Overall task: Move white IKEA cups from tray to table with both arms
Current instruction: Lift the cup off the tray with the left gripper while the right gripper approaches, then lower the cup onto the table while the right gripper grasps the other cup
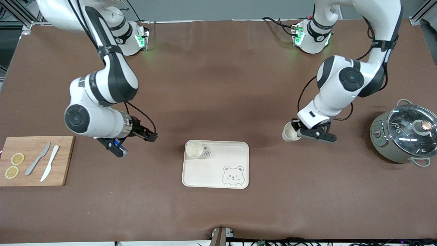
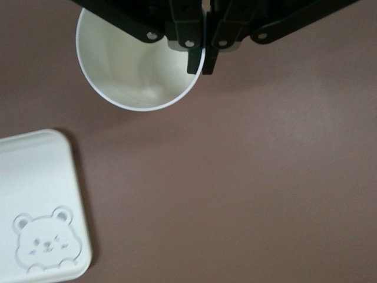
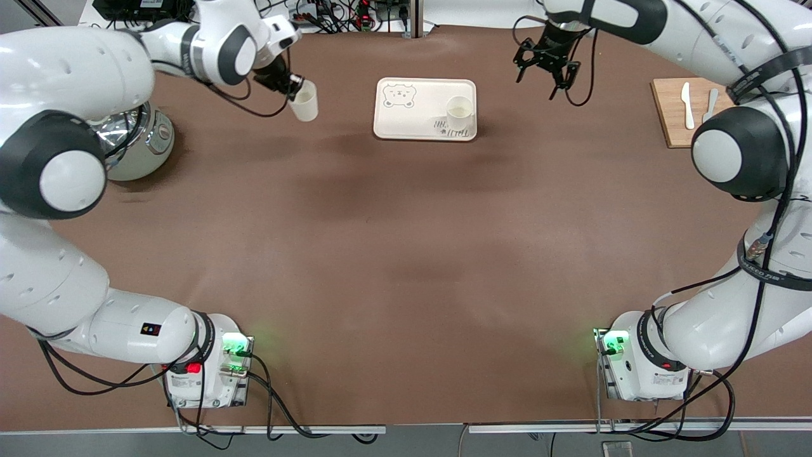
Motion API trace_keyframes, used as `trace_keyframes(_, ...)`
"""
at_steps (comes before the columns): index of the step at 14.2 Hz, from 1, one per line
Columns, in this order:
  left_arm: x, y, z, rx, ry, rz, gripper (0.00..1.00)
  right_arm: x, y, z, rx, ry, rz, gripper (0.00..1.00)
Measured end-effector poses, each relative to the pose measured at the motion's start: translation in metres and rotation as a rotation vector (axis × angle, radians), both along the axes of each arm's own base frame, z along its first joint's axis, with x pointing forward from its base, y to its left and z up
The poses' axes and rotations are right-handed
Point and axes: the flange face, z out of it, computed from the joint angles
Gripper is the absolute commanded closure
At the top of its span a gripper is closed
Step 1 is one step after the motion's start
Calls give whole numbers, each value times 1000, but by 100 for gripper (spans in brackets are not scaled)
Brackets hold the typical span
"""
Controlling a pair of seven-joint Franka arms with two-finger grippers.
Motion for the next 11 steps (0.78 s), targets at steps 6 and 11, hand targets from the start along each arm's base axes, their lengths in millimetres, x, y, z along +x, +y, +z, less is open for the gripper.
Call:
trace_keyframes(6,-55,34,-20,41,56,-1,100,1,45,-29,-10,-64,-63,0)
trace_keyframes(11,-86,74,-65,41,-4,-7,100,3,78,-61,-15,-118,-161,0)
